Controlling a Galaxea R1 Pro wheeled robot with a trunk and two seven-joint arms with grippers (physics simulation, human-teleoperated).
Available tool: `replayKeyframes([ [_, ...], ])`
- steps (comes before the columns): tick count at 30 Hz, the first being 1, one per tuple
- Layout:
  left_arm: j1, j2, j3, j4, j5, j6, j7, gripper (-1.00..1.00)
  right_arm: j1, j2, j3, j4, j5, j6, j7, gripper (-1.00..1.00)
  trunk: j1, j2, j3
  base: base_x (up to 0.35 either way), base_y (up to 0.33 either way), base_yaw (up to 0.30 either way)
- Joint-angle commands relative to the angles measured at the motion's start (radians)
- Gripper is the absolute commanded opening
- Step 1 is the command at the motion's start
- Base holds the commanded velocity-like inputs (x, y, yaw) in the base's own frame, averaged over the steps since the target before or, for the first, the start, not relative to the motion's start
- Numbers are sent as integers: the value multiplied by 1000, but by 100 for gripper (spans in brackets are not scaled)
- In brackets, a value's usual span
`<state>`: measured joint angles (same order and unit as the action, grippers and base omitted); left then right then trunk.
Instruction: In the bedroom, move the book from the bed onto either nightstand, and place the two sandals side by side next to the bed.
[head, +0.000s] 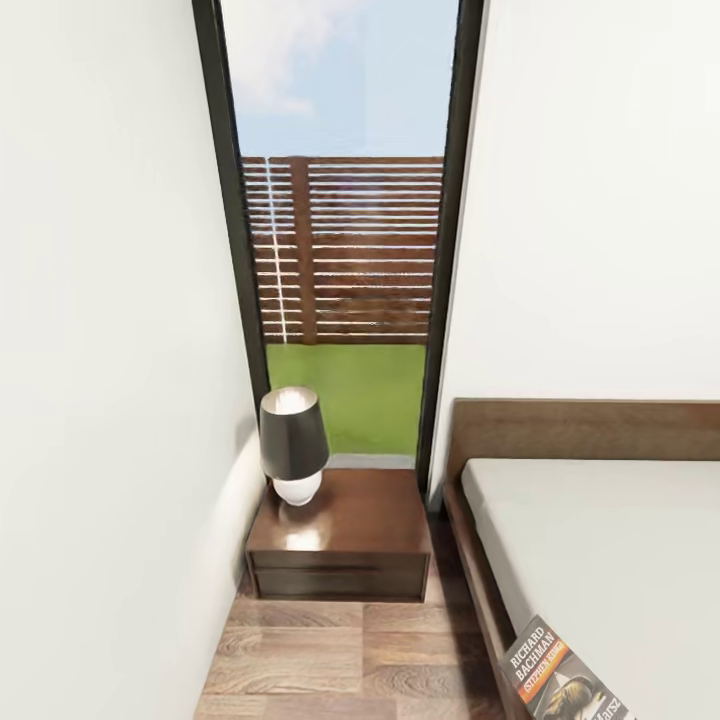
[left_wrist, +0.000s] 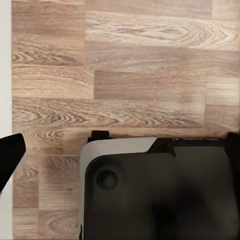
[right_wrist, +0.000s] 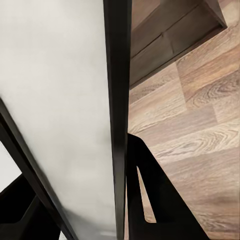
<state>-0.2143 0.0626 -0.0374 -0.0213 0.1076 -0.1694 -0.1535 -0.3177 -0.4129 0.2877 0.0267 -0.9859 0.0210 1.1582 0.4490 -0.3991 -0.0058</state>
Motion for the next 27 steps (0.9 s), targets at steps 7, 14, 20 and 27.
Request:
replayKeyframes([
  [7,0,0,-4,1,11,-2,-5,100,-1,0,4,3,-10,2,5,-100,1,-1,-1,325,-5,0],
  [14,0,0,-4,1,11,-2,-5,100,-1,0,4,3,-10,2,5,-100,1,-1,-1,325,0,0],
  [20,0,0,-5,1,11,-2,-5,100,-1,0,4,3,-10,2,5,-100,1,-1,-1,325,0,0],
  [27,0,0,-4,1,11,-2,-5,100,-1,0,4,3,-10,2,3,-100,1,-1,-1,325,0,0],
])
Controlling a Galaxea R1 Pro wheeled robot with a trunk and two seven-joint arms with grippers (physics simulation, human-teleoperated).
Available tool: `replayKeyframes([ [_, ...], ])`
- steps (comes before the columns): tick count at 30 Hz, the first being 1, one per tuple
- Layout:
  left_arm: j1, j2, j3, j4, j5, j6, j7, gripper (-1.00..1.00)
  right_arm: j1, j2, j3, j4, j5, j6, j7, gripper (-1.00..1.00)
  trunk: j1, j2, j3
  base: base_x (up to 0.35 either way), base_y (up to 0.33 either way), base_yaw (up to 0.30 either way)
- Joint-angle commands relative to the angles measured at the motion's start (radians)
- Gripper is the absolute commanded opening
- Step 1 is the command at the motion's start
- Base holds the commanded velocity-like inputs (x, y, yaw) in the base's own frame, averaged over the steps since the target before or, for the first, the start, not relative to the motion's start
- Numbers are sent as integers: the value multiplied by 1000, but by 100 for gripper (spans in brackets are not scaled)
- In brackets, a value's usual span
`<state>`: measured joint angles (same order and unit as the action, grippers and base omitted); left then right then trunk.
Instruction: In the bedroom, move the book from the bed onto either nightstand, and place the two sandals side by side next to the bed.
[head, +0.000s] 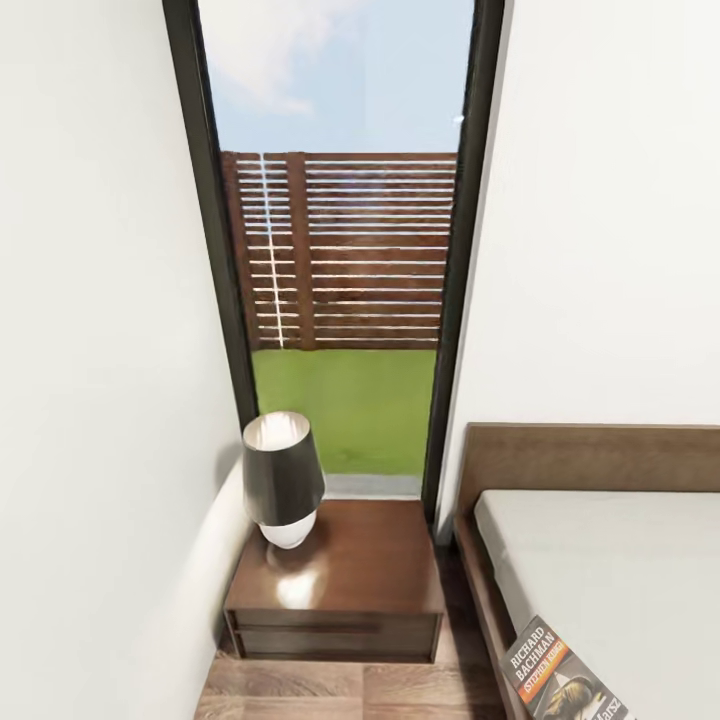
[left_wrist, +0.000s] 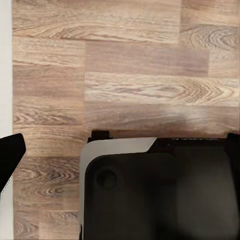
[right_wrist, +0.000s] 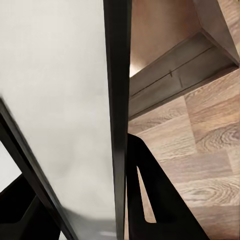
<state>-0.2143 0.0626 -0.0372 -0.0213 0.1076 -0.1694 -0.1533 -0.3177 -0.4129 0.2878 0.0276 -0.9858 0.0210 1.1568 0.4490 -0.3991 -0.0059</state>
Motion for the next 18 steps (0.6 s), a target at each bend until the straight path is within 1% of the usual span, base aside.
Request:
replayKeyframes([
  [1,0,0,-4,1,11,-2,-5,100,-1,0,4,2,-10,2,5,-100,1,-1,-1,325,0,0],
  [18,0,0,-4,1,11,-2,-5,100,-1,0,4,2,-10,2,4,-100,1,-1,-1,322,0,0],
])
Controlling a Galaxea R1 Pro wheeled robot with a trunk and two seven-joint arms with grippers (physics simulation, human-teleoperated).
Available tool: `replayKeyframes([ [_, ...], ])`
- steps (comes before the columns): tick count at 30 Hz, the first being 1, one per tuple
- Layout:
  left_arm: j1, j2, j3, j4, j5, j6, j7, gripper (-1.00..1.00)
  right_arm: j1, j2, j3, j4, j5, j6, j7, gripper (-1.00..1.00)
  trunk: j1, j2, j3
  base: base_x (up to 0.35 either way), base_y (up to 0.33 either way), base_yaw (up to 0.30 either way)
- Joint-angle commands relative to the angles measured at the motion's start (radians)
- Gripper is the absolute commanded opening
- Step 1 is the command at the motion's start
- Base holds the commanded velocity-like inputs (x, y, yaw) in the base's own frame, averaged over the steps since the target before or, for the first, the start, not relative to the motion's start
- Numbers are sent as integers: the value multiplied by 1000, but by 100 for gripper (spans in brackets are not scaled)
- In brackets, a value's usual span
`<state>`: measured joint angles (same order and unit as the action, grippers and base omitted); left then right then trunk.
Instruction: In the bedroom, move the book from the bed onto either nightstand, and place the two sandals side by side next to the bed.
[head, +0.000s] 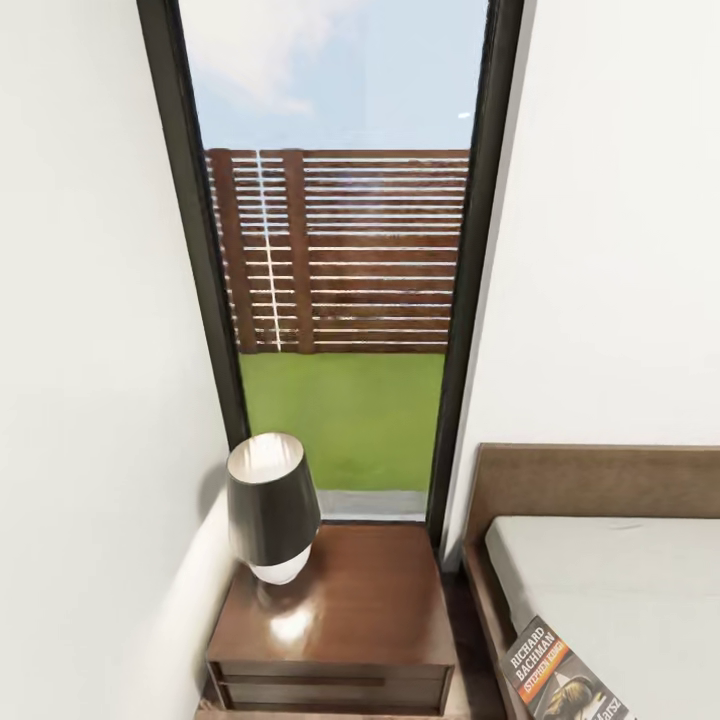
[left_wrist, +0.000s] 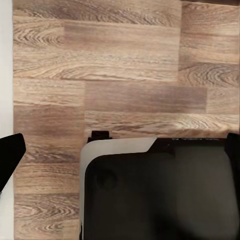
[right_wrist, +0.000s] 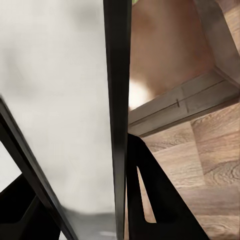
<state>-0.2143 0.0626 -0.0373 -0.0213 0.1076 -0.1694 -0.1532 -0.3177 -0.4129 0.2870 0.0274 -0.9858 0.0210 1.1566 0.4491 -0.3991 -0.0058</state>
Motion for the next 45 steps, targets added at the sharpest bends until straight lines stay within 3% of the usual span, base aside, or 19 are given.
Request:
replayKeyframes([
  [1,0,0,-5,1,11,-2,-5,100,-1,0,4,2,-10,2,5,-100,1,-1,-1,238,0,0],
  [16,0,1,-4,-4,12,-4,-9,100,-1,0,4,2,-10,2,6,-100,1,-1,-1,26,0,0],
  [19,0,4,-3,-26,13,-11,-40,100,-1,0,4,3,-9,2,5,-100,1,-1,-1,0,0,0],
  [21,0,6,-3,-50,13,-12,-91,100,-1,0,4,3,-10,2,5,-100,1,-1,-1,0,0,0],
  [24,-1,28,-2,-111,13,-9,-236,100,-1,0,4,2,-10,2,4,-100,1,-1,-1,0,0,0],
  [26,-2,46,-1,-166,13,2,-404,100,-1,0,4,2,-10,2,3,-100,1,-1,-1,0,0,0],
  [27,-3,48,-1,-178,13,9,-446,100,-1,0,4,2,-10,2,3,-100,1,-1,-1,0,0,0],
  [29,-6,54,-1,-218,13,63,-604,100,-1,0,4,2,-10,2,3,-100,1,-1,-1,0,0,0],
  [32,-10,56,-1,-295,12,162,-760,100,-1,0,4,2,-10,1,3,-100,1,-1,-1,0,0,0],
  [33,-10,56,-1,-320,12,180,-785,100,-1,0,4,2,-10,1,3,-100,1,-1,-1,0,0,0],
  [36,-11,53,-3,-487,13,279,-884,100,-1,0,4,2,-9,1,2,-100,1,-1,-1,0,0,0],
  [39,-11,41,-4,-705,13,457,-991,100,-1,0,4,1,-9,2,5,-100,1,-1,-1,0,0,0],
  [41,-12,29,-4,-904,14,598,-1071,100,-1,-1,3,0,-9,7,7,-100,1,-1,-1,0,0,0],
  [45,-13,6,-4,-1164,25,756,-1127,100,-1,-2,3,0,-8,13,10,-100,1,-1,-1,0,0,0],
])
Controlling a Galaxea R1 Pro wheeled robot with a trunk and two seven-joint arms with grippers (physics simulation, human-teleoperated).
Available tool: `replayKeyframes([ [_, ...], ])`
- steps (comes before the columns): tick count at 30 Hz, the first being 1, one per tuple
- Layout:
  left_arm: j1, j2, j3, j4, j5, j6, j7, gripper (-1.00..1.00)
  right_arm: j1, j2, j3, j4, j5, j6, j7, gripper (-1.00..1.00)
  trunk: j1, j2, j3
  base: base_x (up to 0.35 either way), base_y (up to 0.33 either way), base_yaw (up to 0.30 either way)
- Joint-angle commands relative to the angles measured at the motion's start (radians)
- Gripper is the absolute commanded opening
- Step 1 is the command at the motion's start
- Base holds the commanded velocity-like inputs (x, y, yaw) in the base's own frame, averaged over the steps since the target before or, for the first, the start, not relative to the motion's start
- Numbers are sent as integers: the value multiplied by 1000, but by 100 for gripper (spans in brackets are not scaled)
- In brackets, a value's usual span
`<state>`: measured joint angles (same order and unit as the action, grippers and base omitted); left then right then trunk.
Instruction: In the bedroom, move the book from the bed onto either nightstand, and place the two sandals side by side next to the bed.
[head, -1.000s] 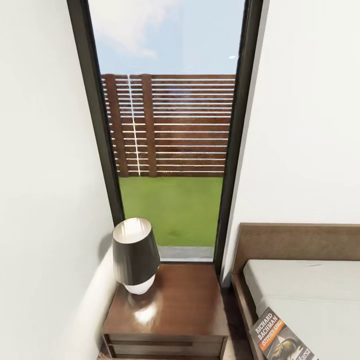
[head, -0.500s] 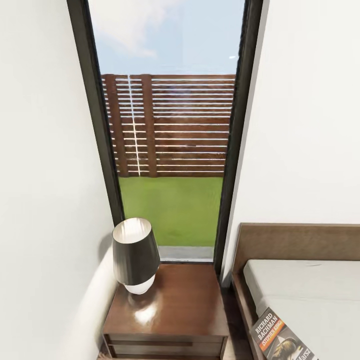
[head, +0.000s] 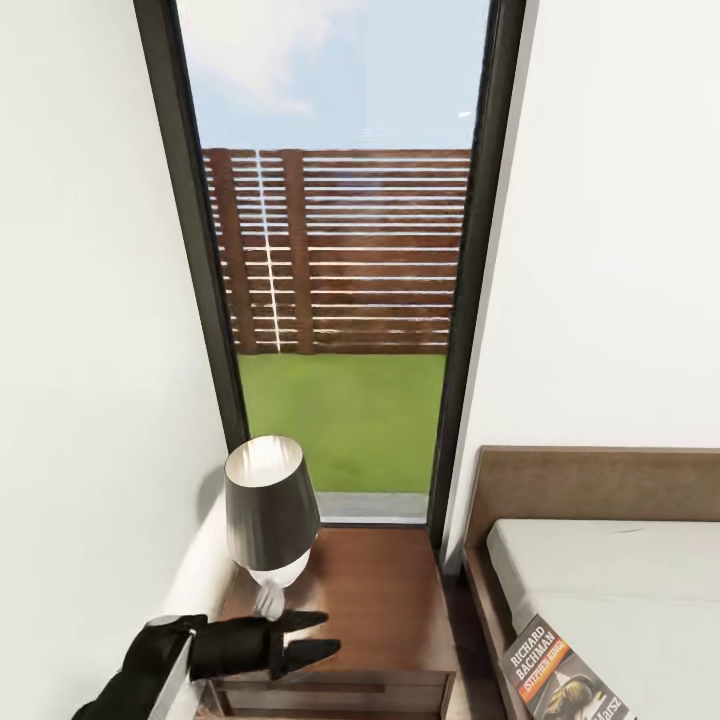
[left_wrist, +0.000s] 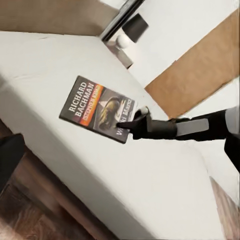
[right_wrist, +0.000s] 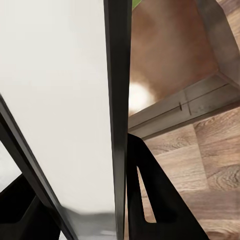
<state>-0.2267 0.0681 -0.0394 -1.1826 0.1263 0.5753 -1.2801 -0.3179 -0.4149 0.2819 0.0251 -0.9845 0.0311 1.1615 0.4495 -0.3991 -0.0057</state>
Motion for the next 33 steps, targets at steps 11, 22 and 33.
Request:
replayKeyframes([
  [11,0,8,1,-316,201,204,-97,100,-1,1,8,2,-10,11,6,-100,0,-1,-1,0,0,0],
  [22,0,10,2,-316,204,204,-99,100,-3,-22,-2,-298,-11,449,4,-100,0,-1,-1,0,0,0],
  [33,0,37,33,-278,212,208,-106,100,-40,-24,-51,-588,-11,677,-12,-100,0,-1,-1,0,0,0],
])
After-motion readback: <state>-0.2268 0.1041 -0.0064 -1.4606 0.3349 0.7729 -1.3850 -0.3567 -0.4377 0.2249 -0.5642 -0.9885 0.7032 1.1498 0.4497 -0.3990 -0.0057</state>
